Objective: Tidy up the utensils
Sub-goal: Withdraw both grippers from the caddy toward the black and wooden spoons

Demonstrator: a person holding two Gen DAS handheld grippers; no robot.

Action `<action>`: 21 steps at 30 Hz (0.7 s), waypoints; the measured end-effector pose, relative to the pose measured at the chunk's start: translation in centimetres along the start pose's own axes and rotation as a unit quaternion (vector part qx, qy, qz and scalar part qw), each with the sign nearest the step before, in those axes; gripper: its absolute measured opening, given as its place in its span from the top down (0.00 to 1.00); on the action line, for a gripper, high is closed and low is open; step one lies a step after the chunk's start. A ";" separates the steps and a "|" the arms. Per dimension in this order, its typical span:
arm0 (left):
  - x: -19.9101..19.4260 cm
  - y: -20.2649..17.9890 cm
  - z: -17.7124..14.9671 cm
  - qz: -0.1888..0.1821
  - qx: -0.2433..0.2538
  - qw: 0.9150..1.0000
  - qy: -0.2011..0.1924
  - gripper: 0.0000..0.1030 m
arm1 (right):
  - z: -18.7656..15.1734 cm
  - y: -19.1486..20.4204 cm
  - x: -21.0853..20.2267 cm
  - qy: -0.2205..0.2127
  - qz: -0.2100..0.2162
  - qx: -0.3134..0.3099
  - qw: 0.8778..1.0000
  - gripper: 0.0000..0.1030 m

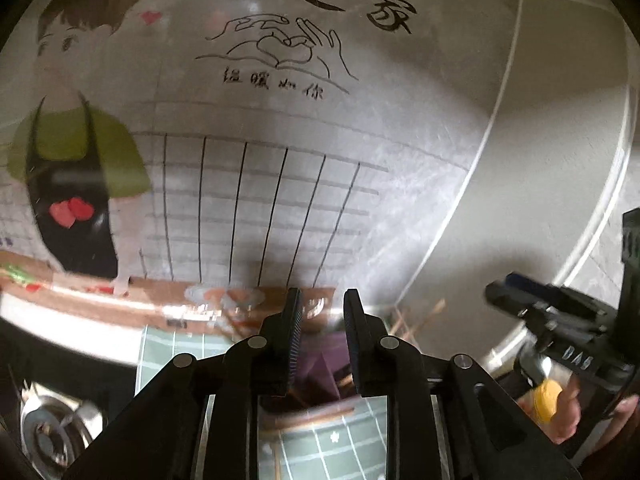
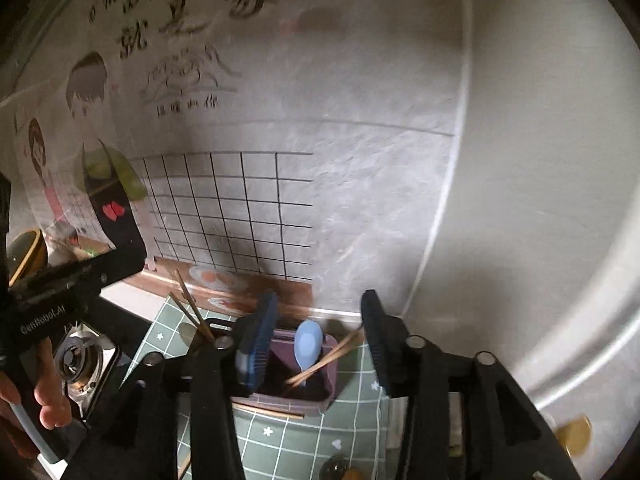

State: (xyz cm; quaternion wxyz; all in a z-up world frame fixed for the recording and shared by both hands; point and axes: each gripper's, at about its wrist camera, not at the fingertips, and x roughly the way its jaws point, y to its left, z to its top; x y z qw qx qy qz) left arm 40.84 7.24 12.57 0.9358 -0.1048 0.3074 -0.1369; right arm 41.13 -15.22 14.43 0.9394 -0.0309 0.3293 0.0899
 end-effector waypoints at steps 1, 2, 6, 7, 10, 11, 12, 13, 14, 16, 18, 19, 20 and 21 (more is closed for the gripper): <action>-0.4 -0.1 -0.6 0.000 0.000 1.000 0.004 0.78 | -0.5 -0.2 -0.8 -0.003 -0.001 0.007 1.000 0.58; -0.9 -0.2 -1.6 0.002 0.000 1.000 0.010 0.78 | -0.7 -0.4 -1.3 -0.004 0.000 0.009 1.000 0.58; -2.3 -0.8 -5.0 0.005 0.004 1.000 0.024 0.78 | -3.3 -1.2 -3.4 -0.001 0.003 0.034 0.999 0.57; -2.5 -0.8 -5.7 0.005 0.004 1.000 0.027 0.78 | -4.2 -1.4 -3.9 0.001 0.001 0.039 0.999 0.57; -3.3 -1.0 -8.4 -0.001 -0.005 0.999 0.043 0.78 | -6.6 -1.7 -4.5 0.008 -0.007 0.050 0.999 0.57; -3.5 -1.0 -9.2 -0.001 -0.007 0.999 0.048 0.78 | -7.3 -1.7 -4.7 0.010 -0.010 0.052 0.999 0.57; -3.8 -1.0 -9.8 -0.001 -0.009 0.999 0.052 0.78 | -8.3 -2.1 -4.9 0.013 -0.016 0.056 0.998 0.57; -4.0 -1.0 -10.6 0.001 -0.012 0.998 0.055 0.78 | -9.1 -2.3 -5.0 0.017 -0.020 0.058 0.998 0.57; -4.2 -0.9 -11.4 0.004 -0.015 0.998 0.057 0.78 | -9.9 -2.5 -4.9 0.024 -0.024 0.061 0.998 0.57; -4.4 -0.6 -12.9 0.013 -0.022 0.998 0.060 0.78 | -12.0 -2.9 -4.6 0.041 -0.029 0.066 0.997 0.57; -4.6 -0.7 -14.3 0.022 -0.024 0.997 0.065 0.78 | -13.5 -3.1 -4.2 0.052 -0.038 0.064 0.996 0.57; -4.6 -0.7 -15.2 0.025 -0.024 0.997 0.068 0.78 | -14.5 -3.1 -3.9 0.057 -0.046 0.061 0.995 0.57; -4.6 -0.6 -16.2 0.027 -0.025 0.997 0.070 0.78 | -15.2 -3.2 -3.8 0.060 -0.052 0.060 0.995 0.57; -4.6 -0.6 -17.0 0.030 -0.027 0.997 0.072 0.78 | -16.4 -3.3 -3.5 0.067 -0.059 0.058 0.994 0.57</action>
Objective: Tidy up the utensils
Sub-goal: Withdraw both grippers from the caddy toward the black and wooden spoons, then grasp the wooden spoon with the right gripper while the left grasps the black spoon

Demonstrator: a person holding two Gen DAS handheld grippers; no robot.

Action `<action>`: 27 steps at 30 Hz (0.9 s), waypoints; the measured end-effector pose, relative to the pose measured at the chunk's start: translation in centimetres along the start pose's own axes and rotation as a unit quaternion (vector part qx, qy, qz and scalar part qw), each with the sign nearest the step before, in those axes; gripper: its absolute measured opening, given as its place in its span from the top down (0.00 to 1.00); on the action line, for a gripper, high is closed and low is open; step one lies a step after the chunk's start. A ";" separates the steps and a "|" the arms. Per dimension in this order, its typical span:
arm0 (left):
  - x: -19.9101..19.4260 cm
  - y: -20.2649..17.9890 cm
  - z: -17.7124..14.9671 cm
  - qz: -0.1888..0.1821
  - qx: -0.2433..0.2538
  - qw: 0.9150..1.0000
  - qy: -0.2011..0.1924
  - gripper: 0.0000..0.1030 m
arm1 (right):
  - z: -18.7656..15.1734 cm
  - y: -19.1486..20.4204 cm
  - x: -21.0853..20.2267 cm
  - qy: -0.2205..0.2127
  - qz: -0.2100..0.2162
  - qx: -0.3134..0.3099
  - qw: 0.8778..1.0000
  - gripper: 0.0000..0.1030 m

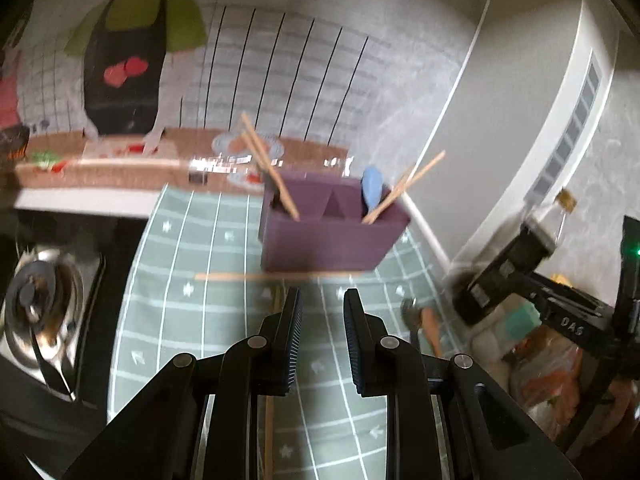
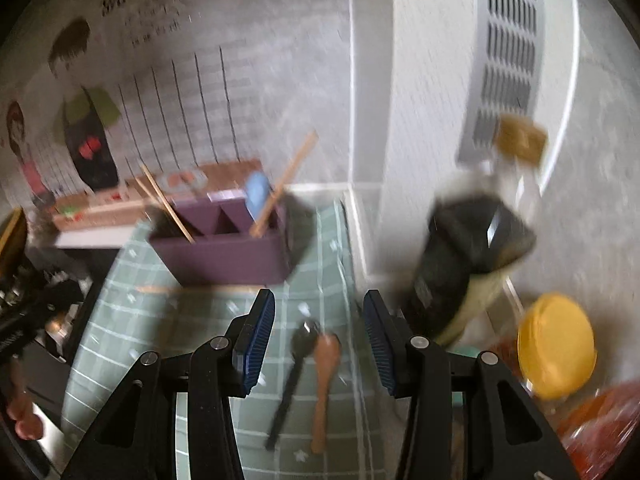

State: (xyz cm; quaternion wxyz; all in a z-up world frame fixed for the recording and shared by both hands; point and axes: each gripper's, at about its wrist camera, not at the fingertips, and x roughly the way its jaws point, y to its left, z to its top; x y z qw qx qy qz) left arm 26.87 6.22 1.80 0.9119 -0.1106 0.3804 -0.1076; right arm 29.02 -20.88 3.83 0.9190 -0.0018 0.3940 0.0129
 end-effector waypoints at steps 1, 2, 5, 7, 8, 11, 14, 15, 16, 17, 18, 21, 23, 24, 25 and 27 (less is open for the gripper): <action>0.1 0.0 -0.7 0.004 -0.001 1.000 0.001 0.78 | -1.1 -0.1 0.7 0.009 -0.003 -0.001 1.000 0.57; 0.3 0.1 -1.6 0.009 -0.001 1.000 0.003 0.78 | -1.7 -0.2 1.0 0.015 -0.003 -0.001 1.000 0.57; 0.9 0.1 -4.5 0.026 -0.005 0.999 0.023 0.78 | -4.4 -0.1 3.0 0.047 0.008 -0.008 0.999 0.58; 1.3 0.3 -5.7 0.025 -0.014 0.999 0.037 0.78 | -6.2 0.3 4.2 0.062 0.002 -0.023 0.998 0.58; 1.4 0.3 -6.5 0.025 -0.020 0.998 0.045 0.78 | -6.7 0.4 4.6 0.065 -0.002 -0.028 0.997 0.58; 1.2 0.2 -8.0 0.028 -0.024 0.998 0.053 0.78 | -8.2 0.6 6.2 0.081 -0.011 -0.046 0.996 0.58; 1.1 0.2 -8.6 0.035 -0.024 0.998 0.054 0.78 | -8.7 0.0 7.7 0.091 -0.004 -0.036 0.995 0.58; 1.1 0.2 -8.8 0.037 -0.025 0.998 0.053 0.78 | -8.7 -0.3 8.2 0.091 0.000 -0.032 0.995 0.58; 1.2 0.2 -8.9 0.040 -0.024 0.997 0.054 0.78 | -8.6 -0.4 8.6 0.092 0.007 -0.029 0.995 0.58; 1.4 0.2 -9.0 0.044 -0.021 0.997 0.054 0.78 | -8.5 -0.5 9.1 0.095 0.015 -0.027 0.995 0.58; 1.5 0.2 -9.1 0.048 -0.018 0.997 0.056 0.78 | -8.4 -0.6 9.5 0.097 0.021 -0.026 0.995 0.58; 2.1 0.4 -9.0 0.049 -0.020 0.997 0.062 0.78 | -8.1 -0.7 10.9 0.102 0.005 -0.027 0.994 0.58; 2.5 0.5 -8.8 0.045 -0.025 0.997 0.065 0.78 | -8.0 -0.9 11.4 0.105 0.008 -0.021 0.994 0.58; 2.6 0.6 -8.6 0.044 -0.027 0.997 0.065 0.78 | -7.9 -0.9 11.7 0.106 0.012 -0.019 0.994 0.58; 2.8 0.7 -8.4 0.042 -0.030 0.997 0.065 0.78 | -7.8 -0.8 11.9 0.106 0.012 -0.021 0.994 0.58; 3.1 0.8 -7.9 0.037 -0.034 0.997 0.065 0.78 | -7.6 -0.4 12.4 0.104 0.004 -0.032 0.994 0.61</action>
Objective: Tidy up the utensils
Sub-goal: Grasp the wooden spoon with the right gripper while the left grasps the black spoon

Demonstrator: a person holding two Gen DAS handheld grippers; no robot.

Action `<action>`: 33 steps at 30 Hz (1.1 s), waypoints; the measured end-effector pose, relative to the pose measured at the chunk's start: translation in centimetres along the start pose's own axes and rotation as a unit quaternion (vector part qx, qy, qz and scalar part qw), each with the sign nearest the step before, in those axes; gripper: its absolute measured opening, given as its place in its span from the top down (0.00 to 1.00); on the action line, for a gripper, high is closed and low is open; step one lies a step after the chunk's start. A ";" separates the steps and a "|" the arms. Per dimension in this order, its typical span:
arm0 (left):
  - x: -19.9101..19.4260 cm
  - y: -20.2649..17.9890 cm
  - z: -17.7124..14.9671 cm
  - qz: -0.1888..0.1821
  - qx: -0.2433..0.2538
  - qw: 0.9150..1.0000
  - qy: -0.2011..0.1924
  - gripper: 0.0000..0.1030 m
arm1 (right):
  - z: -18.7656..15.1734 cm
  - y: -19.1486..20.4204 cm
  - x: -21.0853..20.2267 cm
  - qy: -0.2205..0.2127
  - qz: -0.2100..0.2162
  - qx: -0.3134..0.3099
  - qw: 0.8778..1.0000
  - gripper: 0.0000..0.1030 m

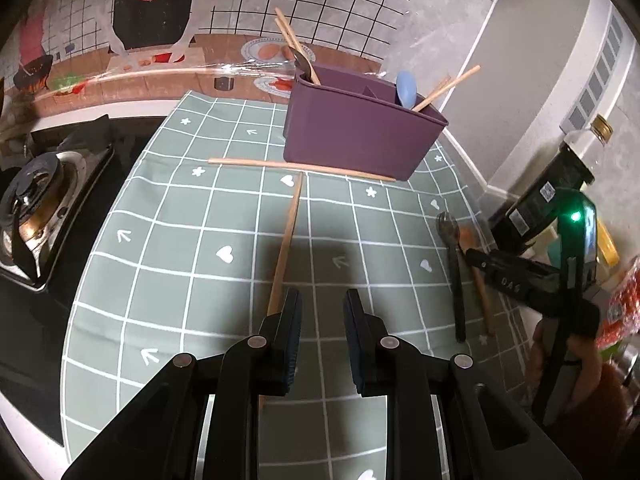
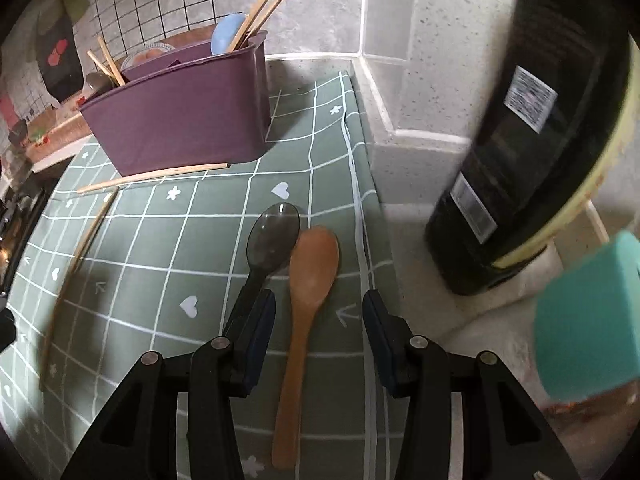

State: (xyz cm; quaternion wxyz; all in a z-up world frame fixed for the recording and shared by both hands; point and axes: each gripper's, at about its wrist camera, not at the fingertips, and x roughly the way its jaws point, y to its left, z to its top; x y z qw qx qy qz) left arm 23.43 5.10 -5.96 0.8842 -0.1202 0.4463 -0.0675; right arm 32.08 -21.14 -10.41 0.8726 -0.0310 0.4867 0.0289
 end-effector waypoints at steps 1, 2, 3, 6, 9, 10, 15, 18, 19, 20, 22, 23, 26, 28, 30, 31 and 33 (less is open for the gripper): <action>0.1 0.0 0.3 -0.001 -0.001 1.000 0.000 0.78 | 0.2 0.3 0.3 0.001 -0.004 -0.007 1.000 0.62; 0.3 -0.1 0.6 -0.002 -0.002 1.000 0.000 0.78 | 0.3 0.4 0.5 0.003 -0.005 -0.012 1.000 0.64; 0.4 -0.2 0.8 -0.004 -0.003 1.000 -0.001 0.78 | 0.4 0.6 0.8 0.005 -0.008 -0.016 1.000 0.65; 0.9 -0.4 1.8 -0.007 -0.004 1.000 -0.003 0.78 | 0.7 0.7 1.4 0.007 -0.017 -0.028 0.999 0.66; 1.4 -0.8 2.6 -0.008 0.000 1.000 -0.004 0.78 | 0.8 0.9 1.7 0.004 -0.023 -0.042 0.999 0.66; 1.6 -1.0 2.9 -0.012 0.001 1.000 -0.003 0.77 | 1.0 1.0 1.8 0.003 -0.024 -0.047 0.999 0.66; 2.7 -2.1 3.7 -0.028 0.015 1.000 0.002 0.71 | 1.1 0.7 1.8 0.007 -0.012 -0.039 0.999 0.75; 3.6 -3.3 4.1 -0.037 0.034 0.999 0.015 0.62 | 0.9 0.2 1.1 0.003 -0.015 -0.022 1.000 0.75; 3.9 -3.7 4.1 -0.040 0.038 0.998 0.021 0.60 | 0.7 -0.1 0.5 0.000 -0.010 -0.012 1.000 0.75; 4.2 -4.0 4.2 -0.045 0.043 0.998 0.028 0.59 | 0.6 -0.4 -0.1 -0.004 -0.006 -0.004 1.000 0.75; 5.0 -4.7 4.3 -0.053 0.049 0.997 0.043 0.58 | 0.0 -0.9 -1.6 -0.016 0.000 0.012 1.000 0.75; 5.3 -5.1 4.4 -0.058 0.051 0.996 0.050 0.58 | -0.3 -1.1 -2.6 -0.022 0.002 0.020 1.000 0.75; 6.2 -6.3 4.6 -0.064 0.062 0.994 0.059 0.58 | -1.7 -1.6 -5.0 -0.037 0.009 0.038 0.999 0.75; 6.8 -7.3 4.6 -0.069 0.072 0.993 0.064 0.58 | -2.8 -2.0 -6.6 -0.045 0.009 0.048 0.998 0.75; 7.8 -8.5 5.0 -0.083 0.081 0.991 0.072 0.58 | -4.1 -2.4 -8.4 -0.051 0.013 0.058 0.997 0.95; 8.3 -9.3 5.2 -0.091 0.087 0.989 0.078 0.58 | -4.8 -2.6 -9.2 -0.051 0.016 0.061 0.997 0.99; 9.5 -10.6 5.4 -0.107 0.099 0.985 0.090 0.58 | -5.3 -3.0 -9.8 -0.052 0.017 0.067 0.996 0.97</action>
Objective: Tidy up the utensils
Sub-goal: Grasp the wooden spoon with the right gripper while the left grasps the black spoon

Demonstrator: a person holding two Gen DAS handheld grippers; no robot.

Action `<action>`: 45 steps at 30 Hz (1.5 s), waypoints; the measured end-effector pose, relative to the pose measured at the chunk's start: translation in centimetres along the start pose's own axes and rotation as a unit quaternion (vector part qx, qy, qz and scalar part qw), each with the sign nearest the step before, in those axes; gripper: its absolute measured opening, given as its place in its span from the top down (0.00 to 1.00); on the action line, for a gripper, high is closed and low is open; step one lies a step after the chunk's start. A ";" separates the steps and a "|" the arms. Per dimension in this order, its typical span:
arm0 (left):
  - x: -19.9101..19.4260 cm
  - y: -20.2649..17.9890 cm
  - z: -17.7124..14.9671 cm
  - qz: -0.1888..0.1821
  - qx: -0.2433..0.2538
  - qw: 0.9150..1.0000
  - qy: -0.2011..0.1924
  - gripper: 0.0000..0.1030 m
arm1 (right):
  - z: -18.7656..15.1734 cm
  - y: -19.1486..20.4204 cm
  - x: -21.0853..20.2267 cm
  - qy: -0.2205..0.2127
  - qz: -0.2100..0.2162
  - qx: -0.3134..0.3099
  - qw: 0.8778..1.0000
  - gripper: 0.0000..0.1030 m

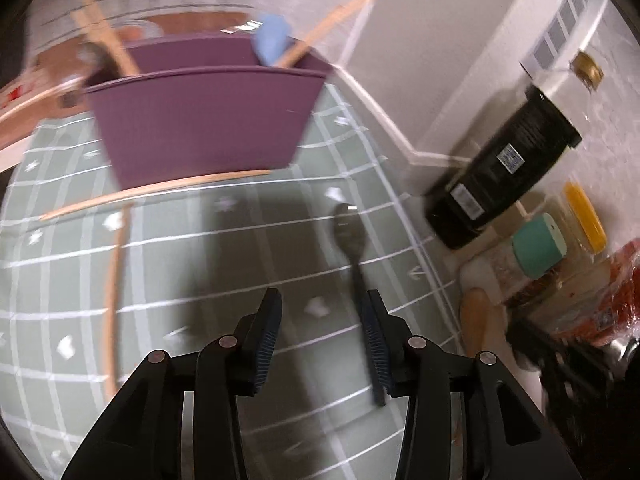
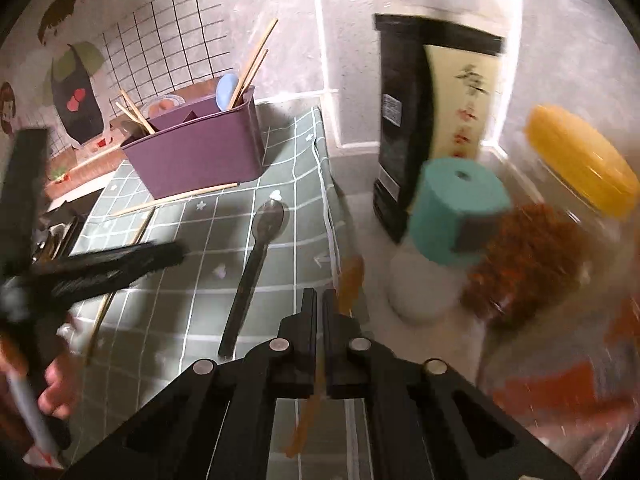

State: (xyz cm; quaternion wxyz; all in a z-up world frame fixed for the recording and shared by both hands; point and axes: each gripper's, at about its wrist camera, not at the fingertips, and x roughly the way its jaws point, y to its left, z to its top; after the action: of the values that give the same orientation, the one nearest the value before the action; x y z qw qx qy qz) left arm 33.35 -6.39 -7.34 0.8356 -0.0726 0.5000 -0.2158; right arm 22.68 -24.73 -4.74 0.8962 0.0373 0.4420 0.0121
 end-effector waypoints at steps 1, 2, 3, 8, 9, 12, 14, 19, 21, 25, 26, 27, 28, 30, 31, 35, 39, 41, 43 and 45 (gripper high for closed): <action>0.7 -0.4 0.4 -0.005 0.003 1.000 0.006 0.58 | -0.4 -0.2 -0.6 -0.003 -0.001 0.004 1.000 0.97; 1.4 -0.7 0.9 -0.006 0.005 1.000 0.011 0.58 | -0.7 -0.4 -1.1 -0.006 -0.002 0.005 1.000 0.97; 2.0 -1.0 1.3 -0.003 0.003 1.000 0.014 0.58 | -1.1 -0.6 -1.6 -0.009 -0.005 0.005 1.000 0.97; 4.9 -1.8 3.0 0.022 0.006 0.999 0.032 0.58 | -2.6 -1.5 -2.8 -0.009 -0.009 0.015 1.000 0.97; 5.2 -1.9 3.1 0.029 0.007 0.999 0.032 0.58 | -2.7 -1.7 -2.9 -0.007 -0.010 0.018 1.000 0.97; 6.5 -2.5 3.7 0.046 0.013 0.998 0.033 0.58 | -3.3 -2.1 -3.4 -0.008 -0.009 0.024 1.000 0.97; 7.2 -3.1 3.9 0.050 0.018 0.998 0.037 0.58 | -3.7 -2.2 -3.7 -0.008 -0.010 0.021 1.000 0.97; 8.4 -4.3 4.6 0.078 0.029 0.996 0.036 0.58 | -4.2 -2.8 -3.8 -0.006 0.002 0.033 0.999 0.96; 8.8 -4.2 4.7 0.087 0.023 0.995 0.040 0.58 | -4.3 -2.8 -3.8 -0.006 -0.012 0.028 1.000 0.95; 8.9 -4.4 4.5 0.110 0.048 0.992 0.032 0.64 | -4.5 -2.7 -3.8 -0.007 -0.019 0.022 1.000 0.85; 8.8 -4.5 4.3 0.115 0.057 0.991 0.031 0.67 | -4.4 -2.6 -3.7 -0.007 -0.019 0.022 1.000 0.77; 8.7 -4.1 4.0 0.116 0.058 0.991 0.031 0.67 | -4.4 -2.6 -3.6 -0.007 -0.018 0.023 1.000 0.72; 8.3 -3.7 3.7 0.115 0.053 0.992 0.030 0.67 | -4.4 -2.5 -3.5 -0.009 -0.016 0.023 1.000 0.66; 7.1 -2.7 3.2 0.111 0.038 0.993 0.019 0.67 | -4.3 -2.2 -3.1 -0.010 -0.007 0.023 1.000 0.65; 6.2 -2.1 2.8 0.109 0.034 0.993 0.013 0.67 | -4.2 -2.0 -2.7 -0.006 -0.001 0.023 1.000 0.65; 2.1 -0.7 0.8 0.096 0.036 0.995 -0.017 0.67 | -3.5 -2.0 -0.4 0.017 0.008 0.038 0.999 0.65; -2.0 0.9 -1.4 0.075 0.032 0.996 -0.036 0.67 | -2.7 -2.2 2.1 0.043 -0.004 0.052 0.998 0.64; -3.7 1.9 -2.8 0.065 0.023 0.997 -0.034 0.67 | -2.3 -2.0 2.9 0.047 -0.015 0.048 0.998 0.65; -4.8 2.7 -4.0 0.062 0.010 0.997 -0.033 0.67 | -1.8 -1.8 3.7 0.049 -0.031 0.039 0.998 0.65; -6.1 2.9 -5.2 0.064 0.001 0.997 -0.035 0.67 | -1.6 -1.8 4.3 0.054 -0.036 0.033 0.997 0.65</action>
State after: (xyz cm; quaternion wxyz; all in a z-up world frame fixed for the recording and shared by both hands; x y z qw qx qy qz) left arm 27.20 -0.70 -5.96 0.8648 -0.0474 0.4735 -0.1599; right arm 24.00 -26.21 -9.24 0.8694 0.0501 0.4905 -0.0325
